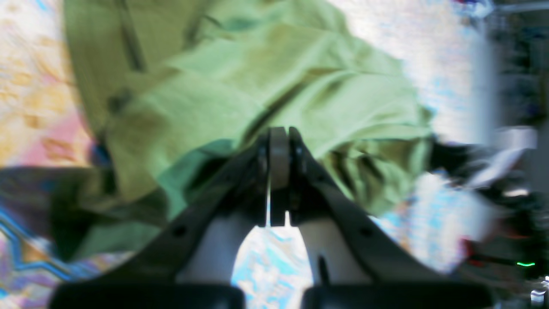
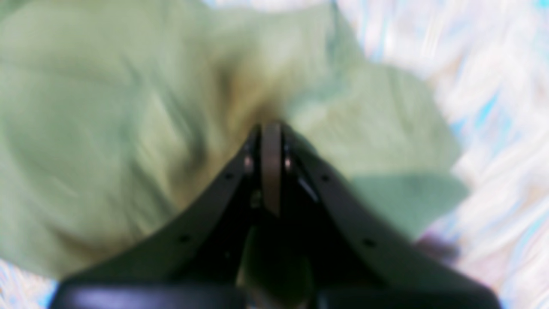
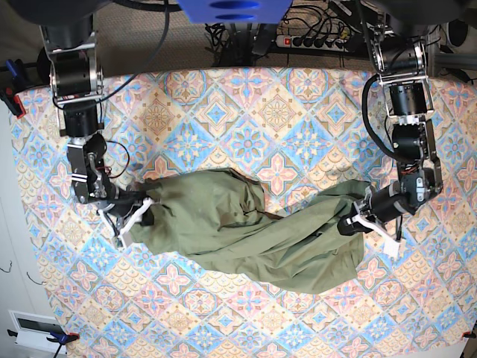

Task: Layout the t-shirt on the table in an organized manner, then fold the t-shirt properly
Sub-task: 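Adjust the left gripper's grip on the shirt fabric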

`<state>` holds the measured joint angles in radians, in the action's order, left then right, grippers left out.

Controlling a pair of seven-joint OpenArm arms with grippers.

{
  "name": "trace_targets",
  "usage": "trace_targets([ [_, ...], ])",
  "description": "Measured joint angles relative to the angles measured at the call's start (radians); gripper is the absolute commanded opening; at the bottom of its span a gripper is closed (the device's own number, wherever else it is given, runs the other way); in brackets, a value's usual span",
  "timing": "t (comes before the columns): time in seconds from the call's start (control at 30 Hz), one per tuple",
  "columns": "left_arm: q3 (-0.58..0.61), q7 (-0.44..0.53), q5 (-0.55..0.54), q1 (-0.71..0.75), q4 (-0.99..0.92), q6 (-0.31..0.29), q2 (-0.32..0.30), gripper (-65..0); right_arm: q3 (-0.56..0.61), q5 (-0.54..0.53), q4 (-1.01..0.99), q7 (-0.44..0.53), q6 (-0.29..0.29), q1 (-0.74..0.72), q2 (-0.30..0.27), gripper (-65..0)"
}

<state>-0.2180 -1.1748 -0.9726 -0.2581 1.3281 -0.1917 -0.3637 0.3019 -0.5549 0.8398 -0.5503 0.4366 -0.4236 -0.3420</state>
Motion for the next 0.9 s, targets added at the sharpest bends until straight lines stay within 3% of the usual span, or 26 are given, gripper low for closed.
trace_targets([
  [0.1, -0.090, -0.011, -0.034, 0.060, 0.000, 0.008, -0.008, -56.5, 0.000, 0.007, -0.001, -0.026, 0.001, -0.009, 0.004, -64.8],
  [0.23, -0.198, -0.024, -0.119, 0.142, -0.002, 0.010, -0.006, -40.5, 0.005, 0.005, 0.000, -0.022, 0.005, -0.008, 0.010, -64.8],
  [0.37, -0.241, -0.024, -0.182, 0.203, -0.002, 0.010, 0.000, -24.1, 0.005, 0.002, 0.000, -0.021, 0.006, -0.006, 0.007, -64.8],
  [0.43, -0.244, -0.026, -0.183, 0.205, -0.003, 0.011, 0.012, -19.8, 0.005, 0.002, 0.000, -0.021, 0.005, -0.006, 0.008, -64.8],
  [0.77, -0.239, -0.011, -0.190, 0.127, -0.005, 0.008, 0.108, -22.6, 0.005, 0.004, 0.000, -0.019, 0.005, -0.006, 0.012, -64.8],
  [0.9, -0.248, -0.012, -0.122, 0.089, -0.033, 0.010, 0.128, -22.6, 0.005, 0.003, 0.000, -0.018, 0.005, -0.005, 0.012, -64.8],
])
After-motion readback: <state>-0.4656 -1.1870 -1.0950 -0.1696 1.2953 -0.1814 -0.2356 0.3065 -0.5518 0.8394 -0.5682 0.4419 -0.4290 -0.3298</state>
